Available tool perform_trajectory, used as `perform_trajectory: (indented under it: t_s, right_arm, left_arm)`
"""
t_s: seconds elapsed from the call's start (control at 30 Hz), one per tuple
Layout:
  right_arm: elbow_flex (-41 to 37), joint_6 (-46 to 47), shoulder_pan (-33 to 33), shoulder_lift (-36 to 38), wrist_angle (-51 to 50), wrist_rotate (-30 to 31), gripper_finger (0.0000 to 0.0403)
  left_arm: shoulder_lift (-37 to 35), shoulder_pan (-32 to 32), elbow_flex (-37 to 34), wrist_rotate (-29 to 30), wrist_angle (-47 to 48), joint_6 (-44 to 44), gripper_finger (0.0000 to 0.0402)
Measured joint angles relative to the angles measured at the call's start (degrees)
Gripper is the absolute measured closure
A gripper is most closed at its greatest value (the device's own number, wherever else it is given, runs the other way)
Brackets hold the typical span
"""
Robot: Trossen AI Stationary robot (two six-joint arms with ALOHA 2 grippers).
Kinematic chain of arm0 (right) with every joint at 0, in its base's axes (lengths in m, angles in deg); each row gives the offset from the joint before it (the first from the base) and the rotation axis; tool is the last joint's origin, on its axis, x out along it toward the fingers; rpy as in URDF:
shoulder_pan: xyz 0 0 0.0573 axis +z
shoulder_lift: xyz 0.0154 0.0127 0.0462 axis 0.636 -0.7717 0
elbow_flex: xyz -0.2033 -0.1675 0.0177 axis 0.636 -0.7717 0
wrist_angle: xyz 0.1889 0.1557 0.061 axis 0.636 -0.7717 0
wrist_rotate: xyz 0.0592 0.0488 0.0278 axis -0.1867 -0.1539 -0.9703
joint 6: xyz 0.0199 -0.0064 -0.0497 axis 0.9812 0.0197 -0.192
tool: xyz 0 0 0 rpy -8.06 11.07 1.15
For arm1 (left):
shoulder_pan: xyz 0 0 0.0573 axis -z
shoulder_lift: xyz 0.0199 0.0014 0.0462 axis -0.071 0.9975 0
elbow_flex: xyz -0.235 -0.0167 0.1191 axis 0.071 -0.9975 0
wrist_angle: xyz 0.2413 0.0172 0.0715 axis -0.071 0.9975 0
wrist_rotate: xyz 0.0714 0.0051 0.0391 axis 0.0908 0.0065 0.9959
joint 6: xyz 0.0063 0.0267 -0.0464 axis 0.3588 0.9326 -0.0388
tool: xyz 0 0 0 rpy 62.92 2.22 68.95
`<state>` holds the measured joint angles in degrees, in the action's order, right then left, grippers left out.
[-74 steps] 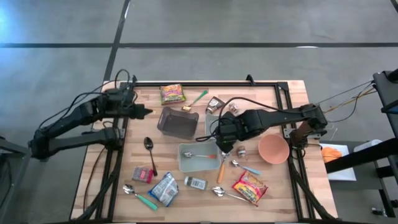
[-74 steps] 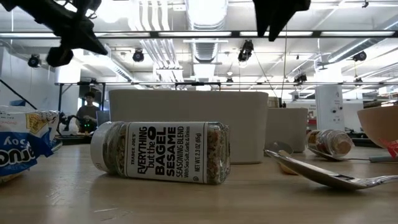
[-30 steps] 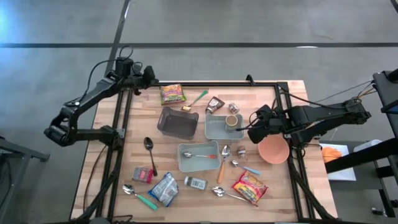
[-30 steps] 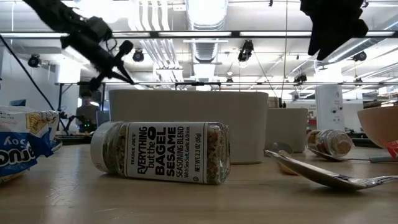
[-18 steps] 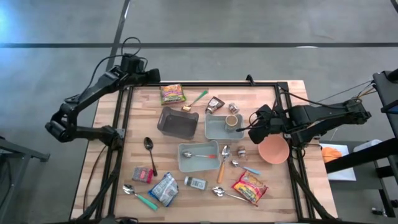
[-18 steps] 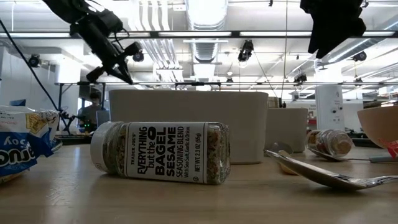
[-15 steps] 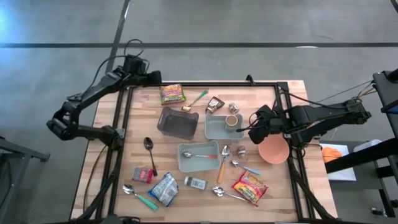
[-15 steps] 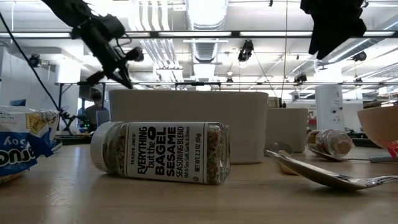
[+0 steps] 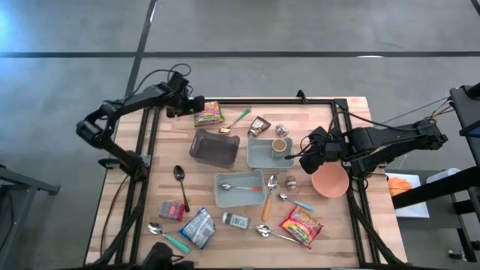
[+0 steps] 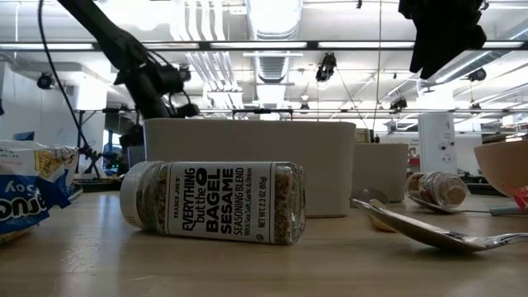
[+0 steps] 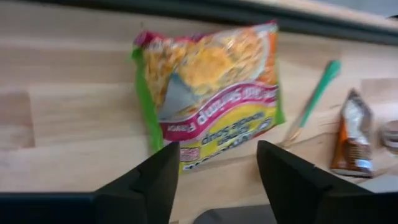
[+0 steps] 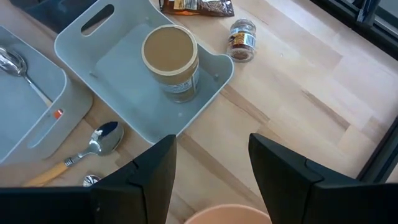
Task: Pick & Place Food Item
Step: Put the green noodle pack into the black bin
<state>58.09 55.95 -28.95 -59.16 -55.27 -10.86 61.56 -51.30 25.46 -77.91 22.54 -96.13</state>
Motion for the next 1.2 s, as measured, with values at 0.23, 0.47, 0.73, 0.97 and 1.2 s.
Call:
perform_trajectory:
  t_s: [0.23,0.47,0.73,0.97,1.2]
  right_arm:
    - [0.0,0.0,0.5,0.0,0.0,-0.2,0.0203]
    - [0.0,-0.6,0.5,0.0,0.0,-0.2,0.0203]
    - [0.0,-0.8,0.5,0.0,0.0,-0.1,0.0203]
    - [0.0,-0.2,0.5,0.0,0.0,-1.0,0.0203]
    - [0.0,0.0,0.5,0.0,0.0,-1.2,0.0203]
  left_arm:
    - [2.7,0.5,0.0,-0.3,3.8,5.9,0.017]
    - [3.0,0.9,0.0,0.7,4.3,16.3,0.017]
    - [3.0,4.9,0.0,3.4,4.3,32.0,0.017]
    - [3.0,7.3,-0.1,8.0,6.0,39.0,0.017]
    - [3.0,7.3,-2.8,9.1,5.3,39.1,0.017]
